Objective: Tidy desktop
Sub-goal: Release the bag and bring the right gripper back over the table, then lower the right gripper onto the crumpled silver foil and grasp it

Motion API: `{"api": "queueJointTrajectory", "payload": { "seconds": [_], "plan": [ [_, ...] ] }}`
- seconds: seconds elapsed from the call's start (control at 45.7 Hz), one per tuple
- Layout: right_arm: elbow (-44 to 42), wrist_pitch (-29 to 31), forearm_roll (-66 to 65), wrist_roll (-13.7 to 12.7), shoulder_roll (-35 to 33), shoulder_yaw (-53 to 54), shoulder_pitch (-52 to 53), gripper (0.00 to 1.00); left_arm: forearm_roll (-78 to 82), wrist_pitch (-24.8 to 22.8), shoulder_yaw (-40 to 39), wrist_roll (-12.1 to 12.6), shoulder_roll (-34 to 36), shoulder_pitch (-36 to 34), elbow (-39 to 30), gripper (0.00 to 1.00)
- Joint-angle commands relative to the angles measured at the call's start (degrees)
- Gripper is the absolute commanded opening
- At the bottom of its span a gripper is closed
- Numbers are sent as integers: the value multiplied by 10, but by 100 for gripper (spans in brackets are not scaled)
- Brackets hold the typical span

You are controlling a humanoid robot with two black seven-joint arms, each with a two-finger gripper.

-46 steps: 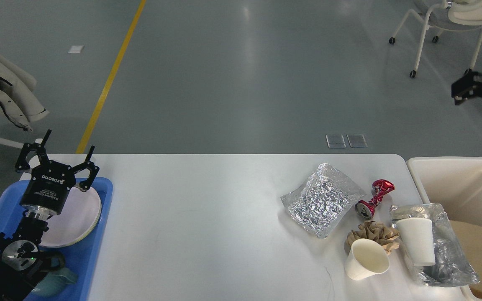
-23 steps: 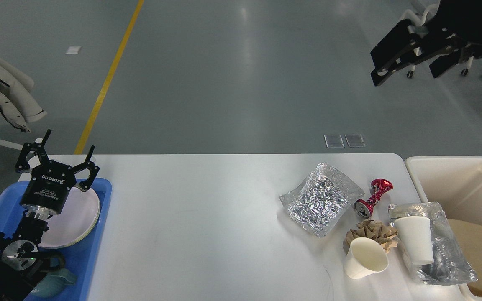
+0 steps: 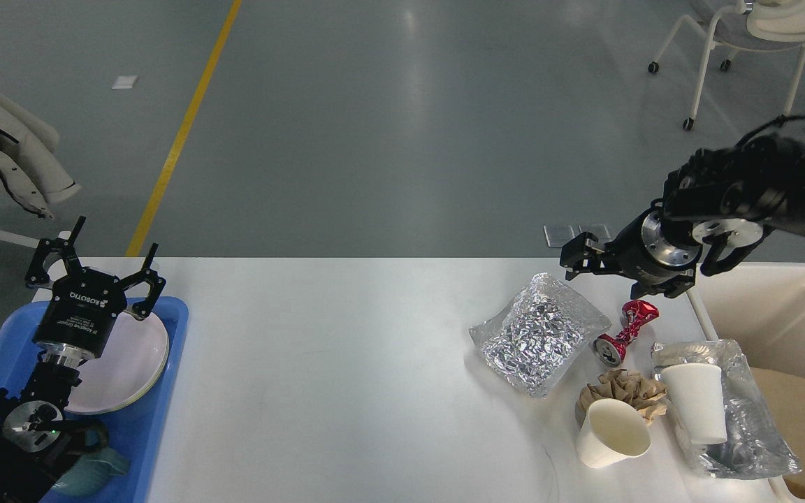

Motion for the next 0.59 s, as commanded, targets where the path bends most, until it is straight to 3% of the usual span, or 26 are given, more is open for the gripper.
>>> {"api": "queueJointTrajectory", "payload": {
  "seconds": [0.0, 0.197, 0.394, 0.504, 0.569],
  "plan": [
    [-39, -32, 11, -10, 12, 38, -79, 100, 0, 0, 0, -1, 0, 0, 0, 97],
    [-64, -85, 10, -21, 15, 59, -128, 100, 0, 0, 1, -1, 0, 0, 0, 97],
    [-136, -105, 1, -31, 15, 103, -207, 87, 0, 0, 1, -1, 0, 0, 0, 97],
    [-172, -108, 0, -32, 18, 111, -241, 64, 0, 0, 0, -1, 0, 0, 0, 97],
    [-173, -114, -1, -32, 21, 118, -246, 44, 0, 0, 0, -1, 0, 0, 0, 97]
  ]
}}
